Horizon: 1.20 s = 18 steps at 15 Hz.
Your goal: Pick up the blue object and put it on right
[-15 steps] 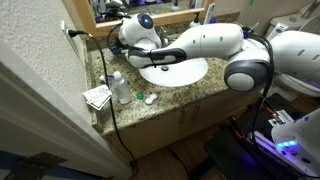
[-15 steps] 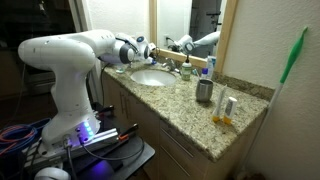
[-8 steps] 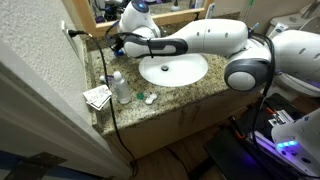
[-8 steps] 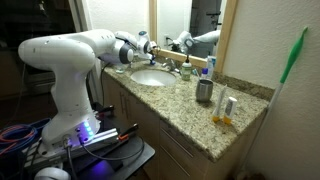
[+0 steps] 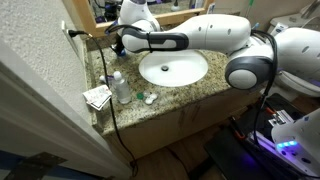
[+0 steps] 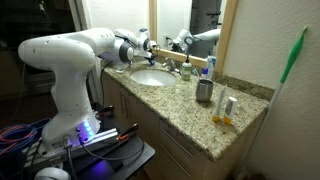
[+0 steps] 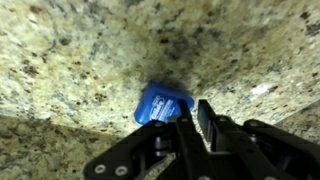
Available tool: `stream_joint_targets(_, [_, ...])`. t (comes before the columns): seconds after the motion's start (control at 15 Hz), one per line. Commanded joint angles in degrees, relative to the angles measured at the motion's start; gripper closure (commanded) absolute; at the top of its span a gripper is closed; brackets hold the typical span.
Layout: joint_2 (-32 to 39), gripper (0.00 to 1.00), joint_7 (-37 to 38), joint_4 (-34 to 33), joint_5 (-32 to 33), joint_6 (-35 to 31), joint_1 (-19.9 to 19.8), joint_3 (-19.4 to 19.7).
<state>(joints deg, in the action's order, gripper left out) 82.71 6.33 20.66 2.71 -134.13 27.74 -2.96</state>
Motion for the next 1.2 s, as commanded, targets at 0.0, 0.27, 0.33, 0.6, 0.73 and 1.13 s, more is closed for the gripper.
stream_joint_targets(0.0, [0.3, 0.52, 1.4, 0.7, 1.5, -0.8, 0.2, 2.3])
stream_joint_targets(0.27, [0.2, 0.24, 1.5, 0.8, 0.6, -0.5, 0.1, 1.5])
stream_joint_targets(0.33, [-0.1, 0.16, 1.2, 1.1, -0.4, 0.4, -0.1, 0.4])
stream_joint_targets(0.6, [-1.8, 0.00, 0.6, 2.5, -6.6, 6.3, -1.4, -5.6])
stream_joint_targets(0.73, [-1.8, 0.00, 2.1, 2.4, -8.6, 8.1, -1.8, -7.1])
stream_joint_targets(1.13, [-7.5, 0.00, 11.9, -0.1, 3.6, 9.8, 1.3, 6.0])
